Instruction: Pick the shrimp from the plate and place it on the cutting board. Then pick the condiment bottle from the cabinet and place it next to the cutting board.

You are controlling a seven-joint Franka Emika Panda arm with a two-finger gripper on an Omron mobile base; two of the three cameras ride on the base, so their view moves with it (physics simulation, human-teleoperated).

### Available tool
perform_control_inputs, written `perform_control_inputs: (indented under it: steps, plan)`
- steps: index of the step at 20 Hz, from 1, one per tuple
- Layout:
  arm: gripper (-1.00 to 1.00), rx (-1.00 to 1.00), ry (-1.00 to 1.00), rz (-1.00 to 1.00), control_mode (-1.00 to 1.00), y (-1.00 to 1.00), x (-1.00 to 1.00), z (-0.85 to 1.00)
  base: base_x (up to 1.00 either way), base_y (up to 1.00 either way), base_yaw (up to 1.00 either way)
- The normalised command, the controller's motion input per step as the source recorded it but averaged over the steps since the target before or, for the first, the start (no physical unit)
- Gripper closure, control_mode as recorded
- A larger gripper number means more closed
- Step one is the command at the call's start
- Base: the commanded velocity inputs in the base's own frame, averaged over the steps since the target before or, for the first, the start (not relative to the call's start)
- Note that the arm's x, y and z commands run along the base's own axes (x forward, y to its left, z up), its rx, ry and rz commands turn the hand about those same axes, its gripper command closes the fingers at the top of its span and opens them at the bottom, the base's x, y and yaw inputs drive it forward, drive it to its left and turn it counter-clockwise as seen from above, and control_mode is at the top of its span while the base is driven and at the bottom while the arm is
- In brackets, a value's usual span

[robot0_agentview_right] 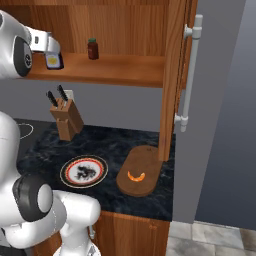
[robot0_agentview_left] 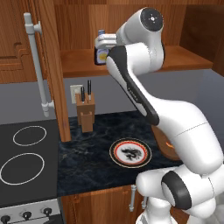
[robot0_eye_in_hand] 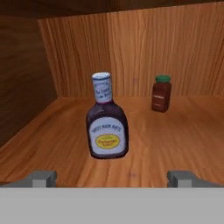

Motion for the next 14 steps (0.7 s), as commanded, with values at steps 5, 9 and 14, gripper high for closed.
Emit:
perform_control_inputs:
  steps: [5,9,14]
  plan:
    - [-1.0,0.0,-0.2,0.0,-1.0,0.0,0.0,-0.03,0.0,0.0,0.0]
    - [-1.0,0.0,-0.19,0.0,-1.0,0.0,0.0,-0.01,0.0,0.0,0.0]
    - [-1.0,0.0,-0.08,0.0,-1.0,0.0,0.1,0.0,0.0,0.0,0.0]
